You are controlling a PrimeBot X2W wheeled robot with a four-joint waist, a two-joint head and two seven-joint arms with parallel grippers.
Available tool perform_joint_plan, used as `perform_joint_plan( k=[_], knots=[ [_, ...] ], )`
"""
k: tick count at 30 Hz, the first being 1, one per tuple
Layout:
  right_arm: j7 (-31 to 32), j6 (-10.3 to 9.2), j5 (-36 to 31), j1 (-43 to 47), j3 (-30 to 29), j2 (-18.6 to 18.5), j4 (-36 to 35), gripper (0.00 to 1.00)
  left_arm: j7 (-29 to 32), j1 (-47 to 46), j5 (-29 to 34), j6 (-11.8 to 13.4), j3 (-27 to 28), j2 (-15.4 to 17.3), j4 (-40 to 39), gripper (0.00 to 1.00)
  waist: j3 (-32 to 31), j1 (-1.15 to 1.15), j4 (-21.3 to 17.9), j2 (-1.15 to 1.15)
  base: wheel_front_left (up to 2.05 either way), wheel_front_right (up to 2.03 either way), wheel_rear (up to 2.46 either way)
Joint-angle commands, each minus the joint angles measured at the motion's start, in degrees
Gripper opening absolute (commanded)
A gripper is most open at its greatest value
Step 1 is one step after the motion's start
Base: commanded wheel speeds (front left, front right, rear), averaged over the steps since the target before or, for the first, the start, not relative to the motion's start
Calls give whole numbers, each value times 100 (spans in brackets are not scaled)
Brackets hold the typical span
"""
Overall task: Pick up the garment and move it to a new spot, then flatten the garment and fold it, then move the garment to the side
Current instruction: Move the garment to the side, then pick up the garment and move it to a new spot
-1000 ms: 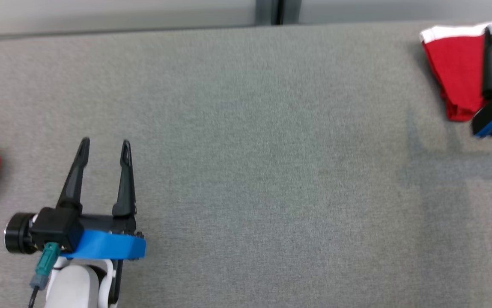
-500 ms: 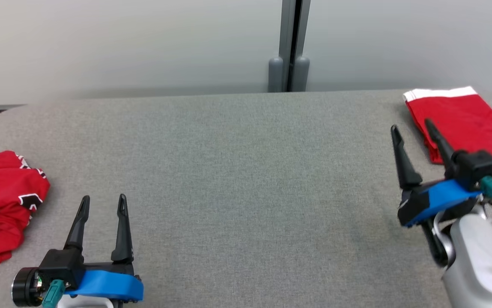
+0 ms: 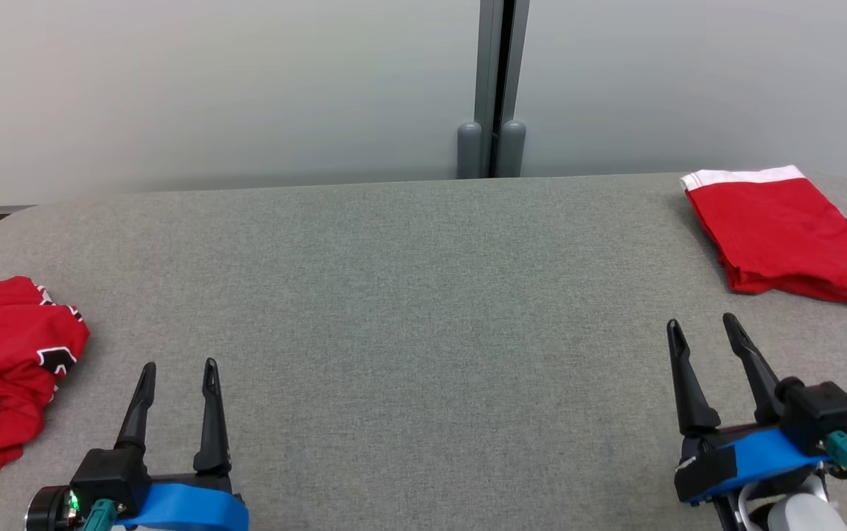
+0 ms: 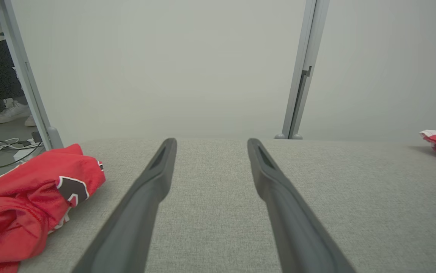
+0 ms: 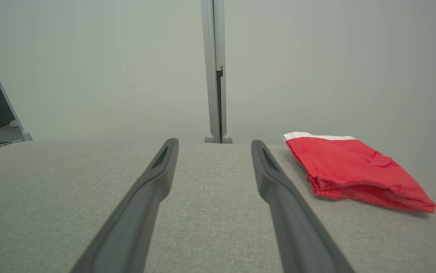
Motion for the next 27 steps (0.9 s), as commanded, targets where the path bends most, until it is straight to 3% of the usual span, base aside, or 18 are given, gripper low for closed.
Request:
perform_joint_plan(
  k=[1,13,27],
  knots=[
    [80,3,-45,221,-38,55,-164,100,-16,58,-25,11,12,5,35,100,-25,0,-8,0,0,0,0],
    [533,3,-93,1087,-290,228,-1136,100,-17,10,19,23,32,36,122,100,-56,0,80,0,0,0,0],
    [690,3,21,1181,-248,232,-1262,100,-17,-2,30,20,16,33,188,100,-67,0,117,0,0,0,0]
  ],
)
